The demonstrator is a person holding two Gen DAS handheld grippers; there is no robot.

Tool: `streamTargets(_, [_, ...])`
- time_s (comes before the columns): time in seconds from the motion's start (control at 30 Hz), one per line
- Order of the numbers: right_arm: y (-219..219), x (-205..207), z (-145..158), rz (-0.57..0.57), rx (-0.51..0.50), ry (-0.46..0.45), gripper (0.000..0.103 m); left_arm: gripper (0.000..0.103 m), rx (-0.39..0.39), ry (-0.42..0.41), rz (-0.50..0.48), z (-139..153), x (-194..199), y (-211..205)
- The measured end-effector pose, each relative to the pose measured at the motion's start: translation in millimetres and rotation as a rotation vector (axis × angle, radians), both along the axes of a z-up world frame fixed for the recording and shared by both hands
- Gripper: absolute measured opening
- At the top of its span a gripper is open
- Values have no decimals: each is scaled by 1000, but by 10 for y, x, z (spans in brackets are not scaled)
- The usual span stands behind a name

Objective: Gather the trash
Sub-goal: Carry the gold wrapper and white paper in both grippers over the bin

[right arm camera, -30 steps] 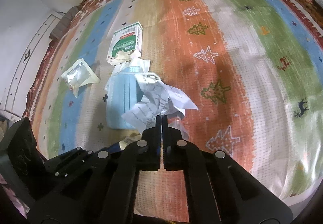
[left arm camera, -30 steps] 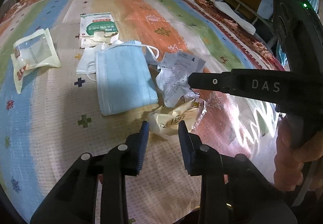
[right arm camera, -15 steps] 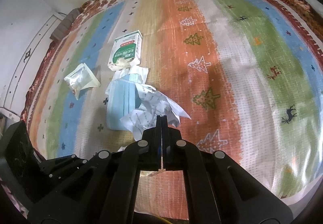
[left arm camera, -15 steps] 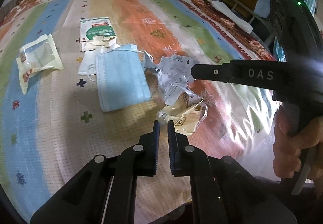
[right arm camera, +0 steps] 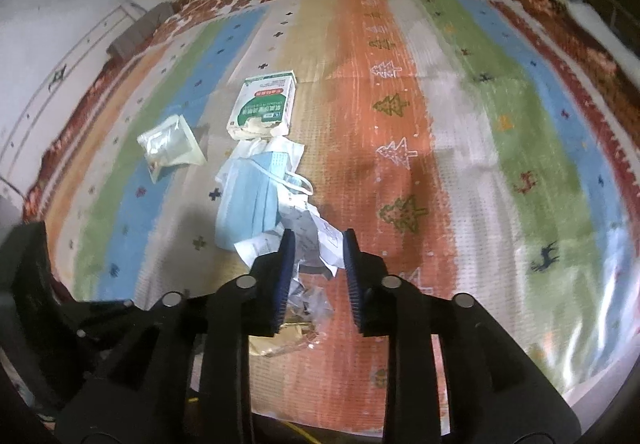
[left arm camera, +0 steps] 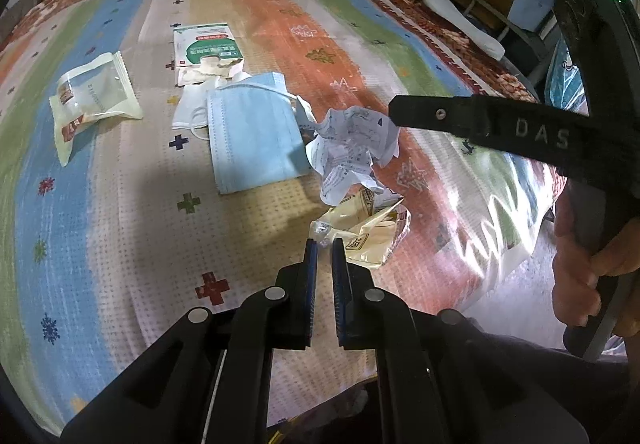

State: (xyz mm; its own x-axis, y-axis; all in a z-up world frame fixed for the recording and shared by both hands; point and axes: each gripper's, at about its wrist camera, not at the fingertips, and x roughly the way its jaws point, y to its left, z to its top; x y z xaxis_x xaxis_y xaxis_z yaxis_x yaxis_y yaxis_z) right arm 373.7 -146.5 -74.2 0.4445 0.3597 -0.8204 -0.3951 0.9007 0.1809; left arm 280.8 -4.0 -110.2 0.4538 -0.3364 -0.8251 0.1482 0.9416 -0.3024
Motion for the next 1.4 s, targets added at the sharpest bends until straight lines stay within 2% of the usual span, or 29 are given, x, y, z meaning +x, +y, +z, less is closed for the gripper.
streamTargets(0.17, [64,23,-86,15,-34,-1,26,7,-5,2,-12,5,-20,-37])
streamTargets(0.23, [84,46,-123,14,-34,3,16,7,-7,6,-11,2,-26,-46])
streamTargets(0.27, [96,58,-144,16,-34,9,7,7,-7,8,-11,1,-29,-49])
streamTargets(0.4, [129,51,-157,24,-48,-2,0,6,-14,18,-11,15,-73,-54])
streamTargets(0.8, [-181,-163,132,-28,-13,-21,0,6,17,49,48,300,-424,28])
streamTargets(1.03, [-259,-472,309,-15,-5,-24,0,6,14,91,98,383,-630,140])
streamTargets(1.23, [-242,-716,358,4,-12,-17,0,6,-8,87,143,513,-800,266])
streamTargets(1.4, [-229,-900,398,35,-4,-4,0,6,17,104,179,547,-941,341])
